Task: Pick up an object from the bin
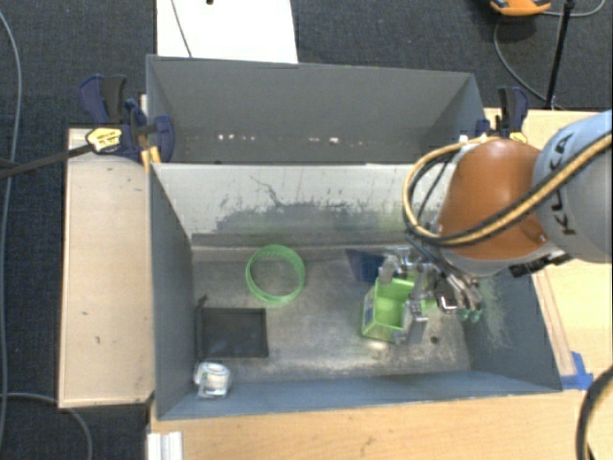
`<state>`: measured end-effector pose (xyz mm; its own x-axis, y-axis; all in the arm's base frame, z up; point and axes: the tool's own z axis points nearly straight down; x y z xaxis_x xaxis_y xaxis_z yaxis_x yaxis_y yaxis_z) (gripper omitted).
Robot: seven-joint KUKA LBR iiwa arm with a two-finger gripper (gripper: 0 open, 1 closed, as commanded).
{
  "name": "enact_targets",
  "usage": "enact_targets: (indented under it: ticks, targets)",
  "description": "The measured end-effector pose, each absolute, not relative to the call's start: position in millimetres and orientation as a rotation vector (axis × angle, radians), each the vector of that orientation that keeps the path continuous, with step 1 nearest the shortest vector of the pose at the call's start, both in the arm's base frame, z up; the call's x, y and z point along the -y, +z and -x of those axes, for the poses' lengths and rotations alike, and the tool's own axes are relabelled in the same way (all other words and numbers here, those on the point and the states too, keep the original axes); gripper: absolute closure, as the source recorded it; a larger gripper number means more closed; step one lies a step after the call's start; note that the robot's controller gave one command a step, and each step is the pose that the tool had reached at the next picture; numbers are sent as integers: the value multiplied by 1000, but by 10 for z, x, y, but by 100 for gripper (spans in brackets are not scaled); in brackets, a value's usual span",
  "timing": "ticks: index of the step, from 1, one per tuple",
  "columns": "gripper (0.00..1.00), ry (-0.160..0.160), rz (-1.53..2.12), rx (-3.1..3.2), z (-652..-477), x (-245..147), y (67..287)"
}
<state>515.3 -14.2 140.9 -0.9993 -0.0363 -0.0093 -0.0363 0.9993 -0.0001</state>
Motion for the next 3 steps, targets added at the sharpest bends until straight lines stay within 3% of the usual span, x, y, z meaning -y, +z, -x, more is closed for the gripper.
enact_targets:
  ticks: [1,2,3]
  targets:
    - [0,9,50,-3112,-5257,194,962]
    - [100,7,52,-3120,-5213,170,1164]
    - [100,7,52,-3120,-5213,170,1164]
